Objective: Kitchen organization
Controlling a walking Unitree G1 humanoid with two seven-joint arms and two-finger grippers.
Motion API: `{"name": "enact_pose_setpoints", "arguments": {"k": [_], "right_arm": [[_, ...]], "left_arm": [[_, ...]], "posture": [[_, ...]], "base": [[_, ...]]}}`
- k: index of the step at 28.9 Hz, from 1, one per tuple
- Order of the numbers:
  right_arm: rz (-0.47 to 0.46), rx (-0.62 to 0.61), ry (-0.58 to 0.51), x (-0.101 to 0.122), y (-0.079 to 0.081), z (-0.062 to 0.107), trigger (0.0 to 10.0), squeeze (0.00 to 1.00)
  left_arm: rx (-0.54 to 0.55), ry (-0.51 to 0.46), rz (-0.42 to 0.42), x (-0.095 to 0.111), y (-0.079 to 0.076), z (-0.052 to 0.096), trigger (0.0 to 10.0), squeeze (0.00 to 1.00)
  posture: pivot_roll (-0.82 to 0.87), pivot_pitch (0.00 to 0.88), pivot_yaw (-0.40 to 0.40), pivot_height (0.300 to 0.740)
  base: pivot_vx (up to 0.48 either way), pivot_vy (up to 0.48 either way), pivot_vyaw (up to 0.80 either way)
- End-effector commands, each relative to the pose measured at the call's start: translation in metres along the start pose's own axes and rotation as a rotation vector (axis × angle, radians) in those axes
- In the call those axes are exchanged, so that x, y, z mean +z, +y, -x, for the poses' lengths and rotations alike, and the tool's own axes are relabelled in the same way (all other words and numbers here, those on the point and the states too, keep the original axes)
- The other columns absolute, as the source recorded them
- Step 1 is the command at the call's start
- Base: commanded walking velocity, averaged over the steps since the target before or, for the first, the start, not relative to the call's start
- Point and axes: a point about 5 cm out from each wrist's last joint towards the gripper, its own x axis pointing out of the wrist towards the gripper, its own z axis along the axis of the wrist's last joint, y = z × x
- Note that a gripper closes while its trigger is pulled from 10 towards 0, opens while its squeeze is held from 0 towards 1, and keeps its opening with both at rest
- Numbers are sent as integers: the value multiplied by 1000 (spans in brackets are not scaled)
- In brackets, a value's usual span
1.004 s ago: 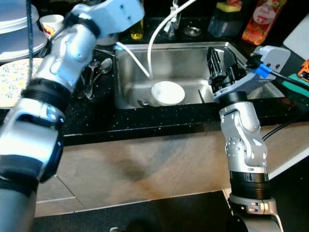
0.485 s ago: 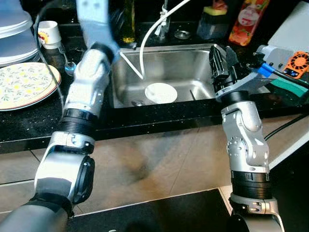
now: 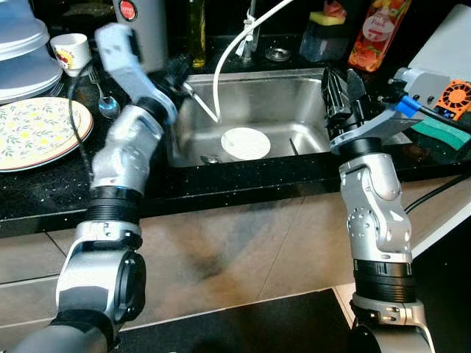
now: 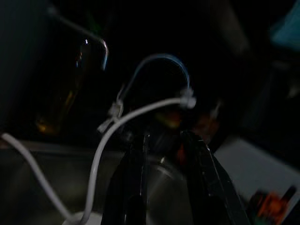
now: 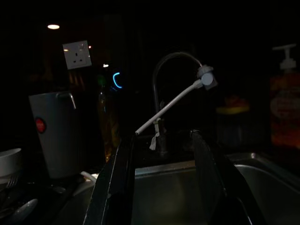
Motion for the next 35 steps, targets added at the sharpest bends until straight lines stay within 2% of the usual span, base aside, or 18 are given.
{"name": "enact_pose_setpoints", "arguments": {"k": [1,2,4,5,7,8,9,10,14,17,18,20,23,25,27,30,34,35], "right_arm": [[2,-9,-10,2,-2,0,10000,0],[0,-7,-8,1,-2,0,10000,0],[0,-7,-8,1,-2,0,10000,0],[-4,-4,0,-1,-1,1,10000,0],[-4,-4,0,-1,-1,1,10000,0],[-5,-3,3,-2,0,1,10000,0],[-8,-4,12,-4,-1,2,10000,0],[-8,-4,12,-4,-1,2,10000,0],[-14,3,24,-8,0,2,10000,0],[-16,5,25,-8,0,2,10000,0],[-18,8,27,-9,1,1,10000,0],[-18,8,27,-9,1,1,10000,0],[-29,29,30,-10,6,-3,10000,0],[-29,29,30,-10,6,-3,10000,0],[-30,40,36,-10,8,-3,10000,0],[-24,43,43,-8,8,0,10000,0],[-24,43,43,-8,8,0,10000,0],[-15,24,45,-7,6,5,10000,0]], "left_arm": [[0,7,25,0,-1,0,10000,0],[14,38,-26,-2,1,2,10000,0],[14,38,-26,-2,1,2,10000,0],[85,171,-234,-12,7,12,10000,0],[85,171,-234,-12,7,12,10000,0],[121,224,-327,-16,9,16,10000,0],[256,270,-526,-8,16,25,10000,0],[256,270,-526,-8,16,25,10000,0],[366,300,-673,9,28,32,10000,0],[380,308,-696,10,32,32,10000,0],[428,314,-720,12,40,33,10000,0],[428,314,-720,12,40,33,10000,0],[614,403,-617,4,66,28,10000,0],[614,403,-617,4,66,28,10000,0],[679,427,-585,-2,74,23,10000,0],[718,454,-591,-5,77,20,10000,0],[718,454,-591,-5,77,20,10000,0],[738,484,-598,-8,81,20,10000,1000]], "posture": [[98,28,-9,740],[97,26,-11,740],[97,26,-11,740],[103,11,-20,740],[103,11,-20,740],[103,11,-20,740],[126,9,-30,740],[126,9,-30,740],[144,9,-35,740],[149,9,-38,740],[157,9,-41,740],[157,9,-41,740],[145,30,-62,740],[145,30,-62,740],[127,47,-65,740],[108,68,-50,740],[108,68,-50,740],[82,104,-32,740]], "base": [[0,0,0],[0,0,0],[0,0,0],[0,0,0],[0,0,0],[0,0,0],[0,0,0],[0,0,0],[0,0,0],[0,0,0],[0,0,0],[0,0,0],[0,0,0],[0,0,0],[0,0,0],[0,0,0],[0,0,0],[0,0,0]]}}
